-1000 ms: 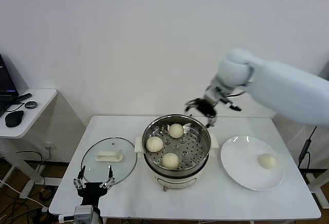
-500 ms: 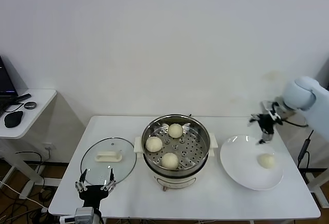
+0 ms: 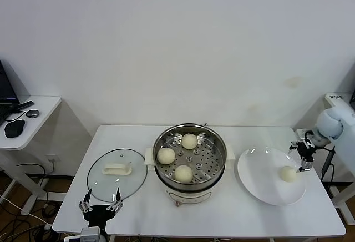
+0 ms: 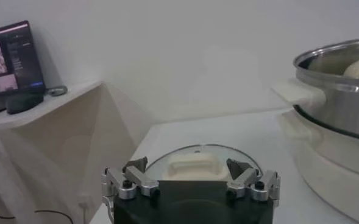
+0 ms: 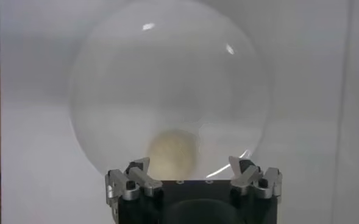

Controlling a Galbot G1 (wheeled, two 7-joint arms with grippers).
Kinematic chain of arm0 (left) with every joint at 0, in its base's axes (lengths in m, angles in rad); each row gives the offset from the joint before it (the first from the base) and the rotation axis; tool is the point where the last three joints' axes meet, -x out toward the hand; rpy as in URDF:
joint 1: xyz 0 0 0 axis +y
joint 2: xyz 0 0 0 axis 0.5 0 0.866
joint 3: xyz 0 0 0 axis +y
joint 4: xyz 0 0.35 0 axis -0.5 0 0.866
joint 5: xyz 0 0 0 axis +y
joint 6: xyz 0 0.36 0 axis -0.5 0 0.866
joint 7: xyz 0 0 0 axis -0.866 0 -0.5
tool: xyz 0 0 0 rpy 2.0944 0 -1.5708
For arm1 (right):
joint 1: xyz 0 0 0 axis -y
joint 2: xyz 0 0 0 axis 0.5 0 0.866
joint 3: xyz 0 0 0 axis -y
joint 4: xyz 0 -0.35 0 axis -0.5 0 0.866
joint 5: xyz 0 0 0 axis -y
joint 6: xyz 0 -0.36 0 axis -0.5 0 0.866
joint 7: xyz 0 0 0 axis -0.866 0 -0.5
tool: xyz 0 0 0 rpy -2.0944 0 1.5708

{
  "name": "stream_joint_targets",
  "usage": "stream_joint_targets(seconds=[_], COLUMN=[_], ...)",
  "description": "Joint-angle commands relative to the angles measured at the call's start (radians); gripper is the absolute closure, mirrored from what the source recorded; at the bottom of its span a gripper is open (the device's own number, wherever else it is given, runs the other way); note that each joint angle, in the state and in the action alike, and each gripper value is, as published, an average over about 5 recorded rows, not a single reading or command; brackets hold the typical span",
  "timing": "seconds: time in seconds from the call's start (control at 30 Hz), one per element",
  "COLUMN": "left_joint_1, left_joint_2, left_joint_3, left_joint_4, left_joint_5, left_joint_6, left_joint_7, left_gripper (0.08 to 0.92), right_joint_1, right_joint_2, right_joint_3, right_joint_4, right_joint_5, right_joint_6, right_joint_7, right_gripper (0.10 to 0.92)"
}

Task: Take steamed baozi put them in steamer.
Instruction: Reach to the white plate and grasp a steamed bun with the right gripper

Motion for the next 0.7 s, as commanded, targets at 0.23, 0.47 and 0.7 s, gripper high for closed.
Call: stream_joint_targets(seconds=[0.23,0.47,0.7], left_joint_1=[0.004,0.002,0.001], left_joint_2=[0.001,0.002,0.004], left_joint_3=[-0.004,-0.003,-0.004], left_joint_4=[0.012,0.019,0.022], left_joint_5=[-0.002,-0.002,-0.002], left_joint_6=[0.002,0.002,0.002], left_joint_7=[-0.001,-0.001,0.000], left_gripper=[0.177,0.177,0.177], right_joint_1=[-0.101,-0.104,-0.114], right_joint_2=[0.113,0.117,0.118], right_joint_3=[0.106,0.114,0.123], right_joint_4=[-0.129,-0.146,-0.155], right_joint_5=[-0.143,-0.164,-0.188], right_joint_6=[0.069,0.072,0.073], right_joint_7=[0.012,0.018,0.035], right_gripper=[0.203,0.203,0.203])
